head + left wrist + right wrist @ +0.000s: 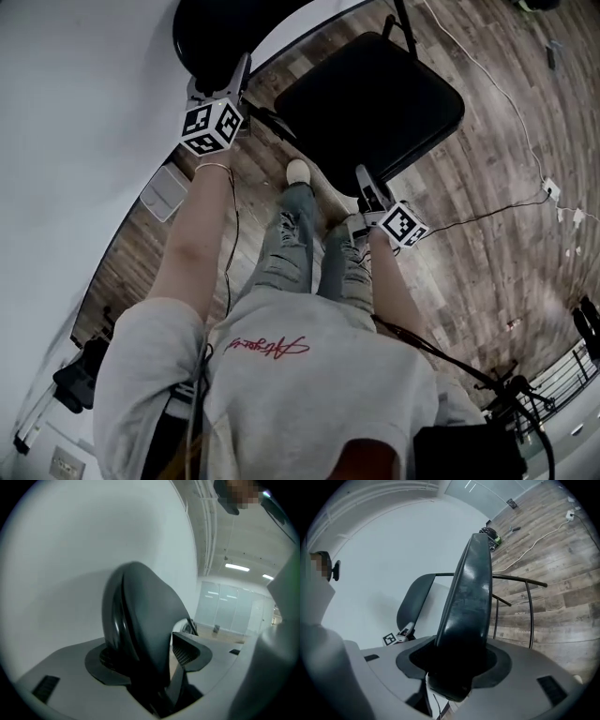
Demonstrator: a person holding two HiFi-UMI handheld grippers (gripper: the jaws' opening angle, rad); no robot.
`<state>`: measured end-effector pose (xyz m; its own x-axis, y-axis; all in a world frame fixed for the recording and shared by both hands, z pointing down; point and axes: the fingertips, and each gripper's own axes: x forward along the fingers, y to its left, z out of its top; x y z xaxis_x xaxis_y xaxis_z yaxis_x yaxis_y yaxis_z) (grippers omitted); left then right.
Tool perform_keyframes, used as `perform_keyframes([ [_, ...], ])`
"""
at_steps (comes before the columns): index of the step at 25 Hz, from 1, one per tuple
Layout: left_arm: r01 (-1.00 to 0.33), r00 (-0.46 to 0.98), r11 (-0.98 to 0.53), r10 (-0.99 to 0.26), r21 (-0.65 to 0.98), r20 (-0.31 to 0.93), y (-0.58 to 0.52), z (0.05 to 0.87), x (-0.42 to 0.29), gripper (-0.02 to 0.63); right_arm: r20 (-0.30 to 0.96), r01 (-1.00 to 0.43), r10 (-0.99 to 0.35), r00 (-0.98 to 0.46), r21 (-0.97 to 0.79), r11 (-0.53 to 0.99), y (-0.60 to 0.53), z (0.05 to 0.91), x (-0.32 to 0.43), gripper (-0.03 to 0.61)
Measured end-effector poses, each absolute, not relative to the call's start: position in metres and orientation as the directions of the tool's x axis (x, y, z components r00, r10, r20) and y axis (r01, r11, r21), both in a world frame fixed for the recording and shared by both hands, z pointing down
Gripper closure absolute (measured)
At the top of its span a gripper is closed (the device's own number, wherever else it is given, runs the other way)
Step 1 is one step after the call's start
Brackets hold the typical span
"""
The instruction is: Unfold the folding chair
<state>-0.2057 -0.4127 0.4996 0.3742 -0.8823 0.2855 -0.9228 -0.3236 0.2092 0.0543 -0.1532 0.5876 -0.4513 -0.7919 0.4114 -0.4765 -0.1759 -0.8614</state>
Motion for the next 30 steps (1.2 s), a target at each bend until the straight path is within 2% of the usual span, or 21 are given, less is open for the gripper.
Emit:
perform_keyframes([
  [3, -0.905, 0.423, -0.391, -0.795, 0.164, 0.435, -0.364, 0.574, -0.176, 0.293, 0.347, -0.457, -0.812, -0.469, -0.882, -0.113, -0.137, 0.602, 0.070, 0.373],
  [5, -0.915, 0.399, -0.377, -0.797, 0.143, 0.454, -0.328, 0.606, -0.160, 0.295, 0.316, -0.447, -0.828, -0.463, -0.890, -0.090, -0.134, 0.610, 0.076, 0.370],
  [9, -0.961, 0.241, -0.275, -0.815, 0.013, 0.526, -0.257, 0.662, -0.128, 0.288, 0.286, -0.458, -0.853, -0.436, -0.887, -0.063, -0.128, 0.627, 0.089, 0.359],
  [13, -0.983, 0.169, -0.179, -0.809, 0.038, 0.563, -0.200, 0.680, -0.101, 0.291, 0.258, -0.431, -0.862, -0.436, -0.901, -0.052, -0.106, 0.648, 0.103, 0.353],
  [16, -0.988, 0.149, -0.143, -0.815, 0.055, 0.560, -0.157, 0.675, -0.083, 0.301, 0.187, -0.428, -0.878, -0.441, -0.903, 0.023, -0.097, 0.648, 0.113, 0.345],
  [17, -0.986, 0.164, -0.157, -0.817, 0.059, 0.552, -0.142, 0.669, -0.075, 0.328, 0.165, -0.426, -0.886, -0.434, -0.904, 0.040, -0.095, 0.648, 0.114, 0.344],
  [20, -0.956, 0.282, -0.286, -0.820, 0.070, 0.498, -0.103, 0.646, -0.036, 0.538, 0.140, -0.406, -0.900, -0.414, -0.913, 0.045, -0.084, 0.654, 0.122, 0.342],
  [24, -0.888, 0.436, -0.454, -0.777, 0.075, 0.454, -0.073, 0.633, 0.021, 0.551, 0.133, -0.357, -0.896, -0.423, -0.933, 0.031, -0.057, 0.679, 0.141, 0.344],
  [30, -0.830, 0.529, -0.548, -0.711, 0.106, 0.463, -0.044, 0.652, 0.072, 0.558, 0.153, -0.281, -0.893, -0.422, -0.959, -0.032, -0.006, 0.741, 0.180, 0.341],
])
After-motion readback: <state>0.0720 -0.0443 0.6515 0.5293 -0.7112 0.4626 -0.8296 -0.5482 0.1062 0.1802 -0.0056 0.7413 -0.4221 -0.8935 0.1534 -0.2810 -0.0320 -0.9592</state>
